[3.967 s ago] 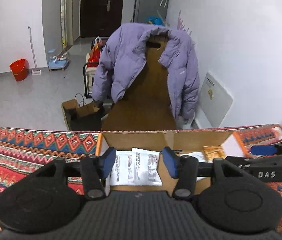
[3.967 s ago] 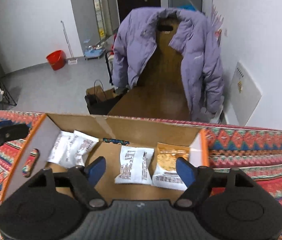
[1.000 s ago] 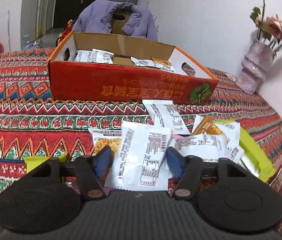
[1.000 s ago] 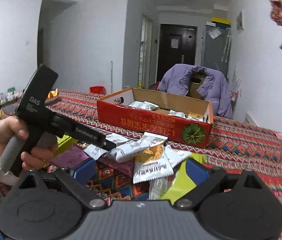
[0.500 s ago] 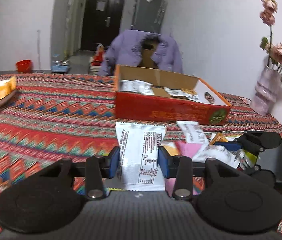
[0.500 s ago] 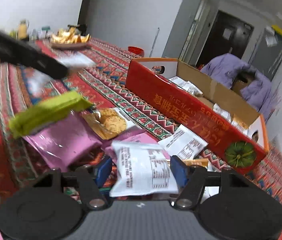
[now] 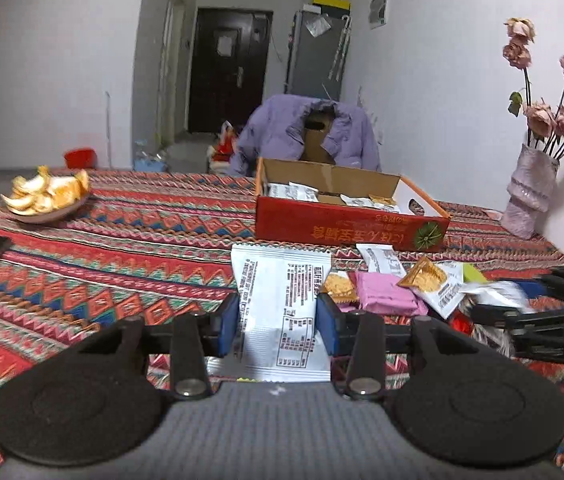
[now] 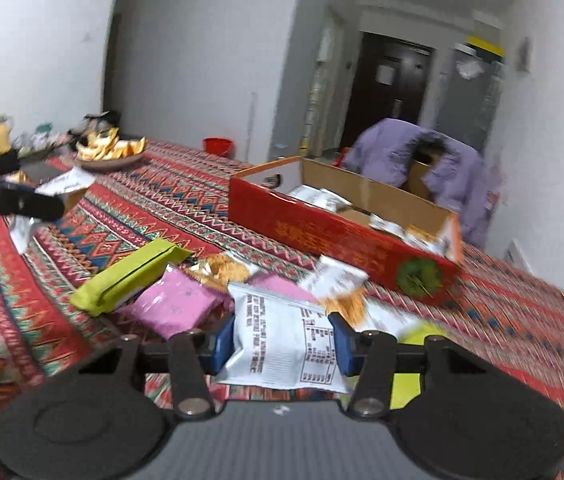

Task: Organize snacks
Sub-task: 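Carry both white packets over the cardboard box and open both tools inside, then move both tools back from the box toward the snack pile, then grasp a pink packet with the left tool while the right tool grasps a cookie packet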

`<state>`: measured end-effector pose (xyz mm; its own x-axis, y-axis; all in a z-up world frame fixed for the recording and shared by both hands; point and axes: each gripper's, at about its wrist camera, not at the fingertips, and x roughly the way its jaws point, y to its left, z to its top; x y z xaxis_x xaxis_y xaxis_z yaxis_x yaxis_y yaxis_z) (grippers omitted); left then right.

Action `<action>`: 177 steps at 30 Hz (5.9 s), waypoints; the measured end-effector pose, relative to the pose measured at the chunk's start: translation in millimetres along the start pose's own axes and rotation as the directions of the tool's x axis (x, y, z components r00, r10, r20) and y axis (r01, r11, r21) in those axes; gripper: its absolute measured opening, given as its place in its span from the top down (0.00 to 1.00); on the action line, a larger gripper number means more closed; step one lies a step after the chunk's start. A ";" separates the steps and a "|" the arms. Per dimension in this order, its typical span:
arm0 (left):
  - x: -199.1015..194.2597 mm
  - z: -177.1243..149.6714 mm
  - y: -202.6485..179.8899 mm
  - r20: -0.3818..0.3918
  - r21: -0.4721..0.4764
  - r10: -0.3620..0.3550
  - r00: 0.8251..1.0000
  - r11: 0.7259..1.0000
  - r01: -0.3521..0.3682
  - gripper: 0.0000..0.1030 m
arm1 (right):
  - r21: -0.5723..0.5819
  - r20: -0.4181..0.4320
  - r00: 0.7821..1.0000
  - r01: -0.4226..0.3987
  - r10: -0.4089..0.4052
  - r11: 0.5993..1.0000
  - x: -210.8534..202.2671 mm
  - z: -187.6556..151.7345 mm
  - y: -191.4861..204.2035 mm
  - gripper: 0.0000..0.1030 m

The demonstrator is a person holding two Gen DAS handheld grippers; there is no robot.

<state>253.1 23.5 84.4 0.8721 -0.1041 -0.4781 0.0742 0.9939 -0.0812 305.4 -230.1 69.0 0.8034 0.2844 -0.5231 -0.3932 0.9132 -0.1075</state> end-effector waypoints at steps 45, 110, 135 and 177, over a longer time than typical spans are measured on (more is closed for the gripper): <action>178.6 170.6 -32.9 -0.054 0.062 -0.121 0.991 0.990 0.124 0.59 | 0.259 0.092 0.995 -0.069 0.047 0.963 115.3 150.4 -132.4 0.53; -37.9 -22.5 11.6 -0.011 0.001 -0.100 0.995 0.995 0.100 0.04 | 0.181 0.149 0.987 0.029 -0.056 0.983 -85.3 -28.1 -23.1 0.15; -28.1 -61.0 -7.4 -0.135 0.025 -0.062 0.989 0.998 0.066 0.04 | 0.171 0.107 0.992 0.048 -0.067 0.984 -93.9 -87.3 9.0 0.15; 50.5 -5.1 18.9 -0.134 -0.069 0.080 0.988 0.994 -0.089 0.40 | -0.024 -0.107 0.993 0.048 -0.051 0.999 112.5 7.6 -41.1 0.35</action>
<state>296.1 36.9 54.3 0.8028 -0.0285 -0.5956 -0.0376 0.9944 -0.0983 415.4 -233.4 21.0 0.7696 0.2047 -0.6048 -0.3647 0.9184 -0.1532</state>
